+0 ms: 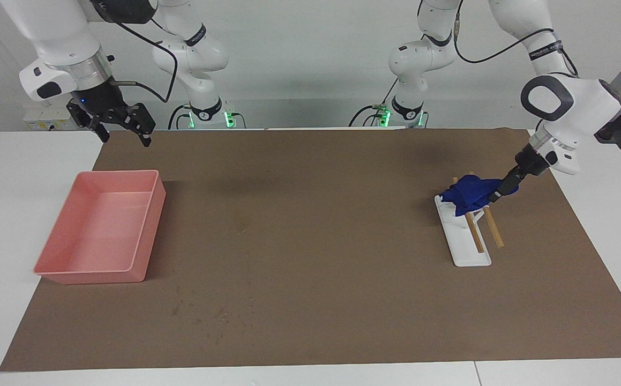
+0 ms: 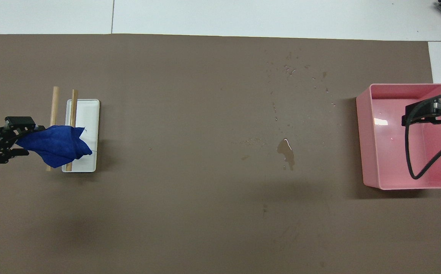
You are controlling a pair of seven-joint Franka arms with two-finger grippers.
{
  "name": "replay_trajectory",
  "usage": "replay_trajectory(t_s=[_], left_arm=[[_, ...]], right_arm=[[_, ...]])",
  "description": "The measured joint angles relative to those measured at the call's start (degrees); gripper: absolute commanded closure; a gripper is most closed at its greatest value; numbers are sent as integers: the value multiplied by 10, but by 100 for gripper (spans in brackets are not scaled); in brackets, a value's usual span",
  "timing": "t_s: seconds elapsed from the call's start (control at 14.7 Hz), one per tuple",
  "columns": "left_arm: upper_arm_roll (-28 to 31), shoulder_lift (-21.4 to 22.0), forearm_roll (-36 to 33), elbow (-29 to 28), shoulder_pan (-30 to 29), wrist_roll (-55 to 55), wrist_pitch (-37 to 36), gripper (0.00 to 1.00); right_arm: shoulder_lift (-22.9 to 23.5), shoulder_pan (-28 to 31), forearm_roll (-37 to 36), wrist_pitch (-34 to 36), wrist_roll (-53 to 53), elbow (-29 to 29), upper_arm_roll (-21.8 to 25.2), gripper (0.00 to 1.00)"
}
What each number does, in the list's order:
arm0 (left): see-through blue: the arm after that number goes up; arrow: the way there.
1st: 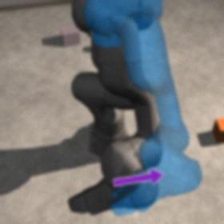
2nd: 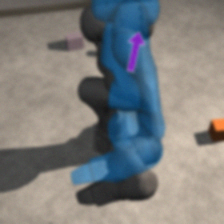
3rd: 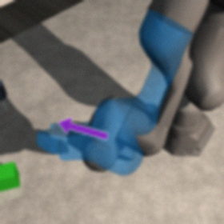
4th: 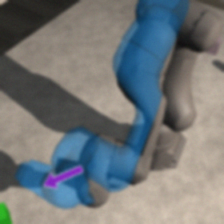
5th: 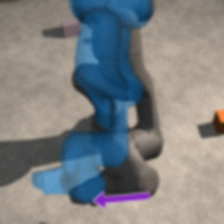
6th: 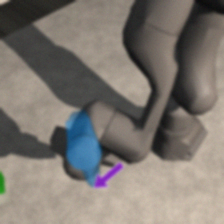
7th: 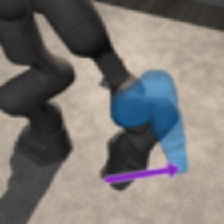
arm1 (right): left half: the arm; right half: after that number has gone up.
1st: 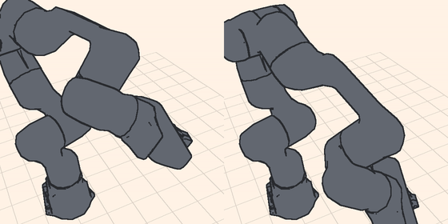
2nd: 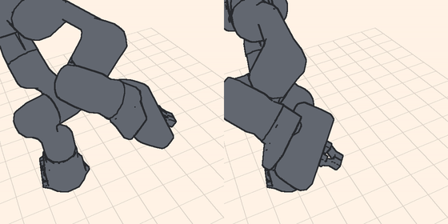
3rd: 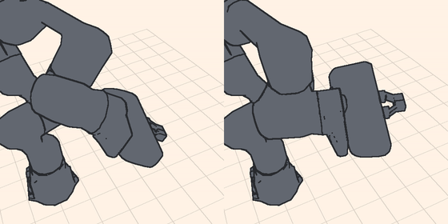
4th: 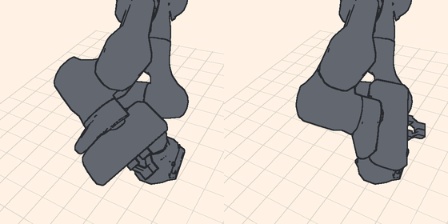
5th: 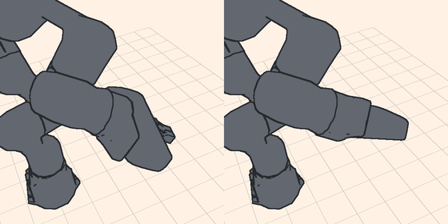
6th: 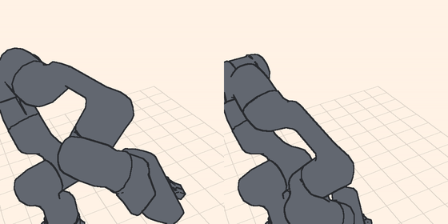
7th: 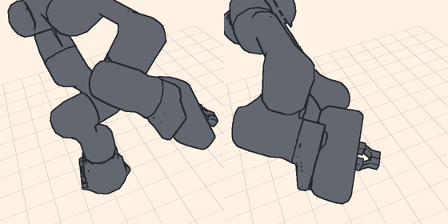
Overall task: Wipe water with towel using both arms
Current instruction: 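Lift the blue cloth with the left gripper while the right gripper approaches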
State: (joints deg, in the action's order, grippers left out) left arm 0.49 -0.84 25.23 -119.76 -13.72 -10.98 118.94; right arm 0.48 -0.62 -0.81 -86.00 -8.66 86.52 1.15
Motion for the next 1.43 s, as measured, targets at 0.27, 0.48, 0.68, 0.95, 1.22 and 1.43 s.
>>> replay_trajectory(t_s=[0.27, 0.48, 0.68, 0.95, 1.22, 1.43], left_arm=[[0, -3, 0, 53, 0, -37, -65, 0], [0, -8, 0, 62, 0, -40, -64, 0], [-4, -15, 0, 59, 0, -40, -27, 0], [-8, -22, -5, 54, 15, -39, 7, 29], [-9, -22, -62, 54, 29, -39, 1, 70], [-11, -22, -102, 55, 31, -39, -21, 100]], right_arm=[[0, 0, 0, 0, 0, 1, 0, 0], [-1, 0, 0, 0, 1, 3, 0, 0], [-1, 0, 0, 0, 1, 4, 0, 0], [-1, 0, 0, 0, 1, 5, 0, 0], [-1, 0, 0, 0, 1, 6, 0, 0], [-2, 0, 0, 0, 1, 6, 0, 0]])
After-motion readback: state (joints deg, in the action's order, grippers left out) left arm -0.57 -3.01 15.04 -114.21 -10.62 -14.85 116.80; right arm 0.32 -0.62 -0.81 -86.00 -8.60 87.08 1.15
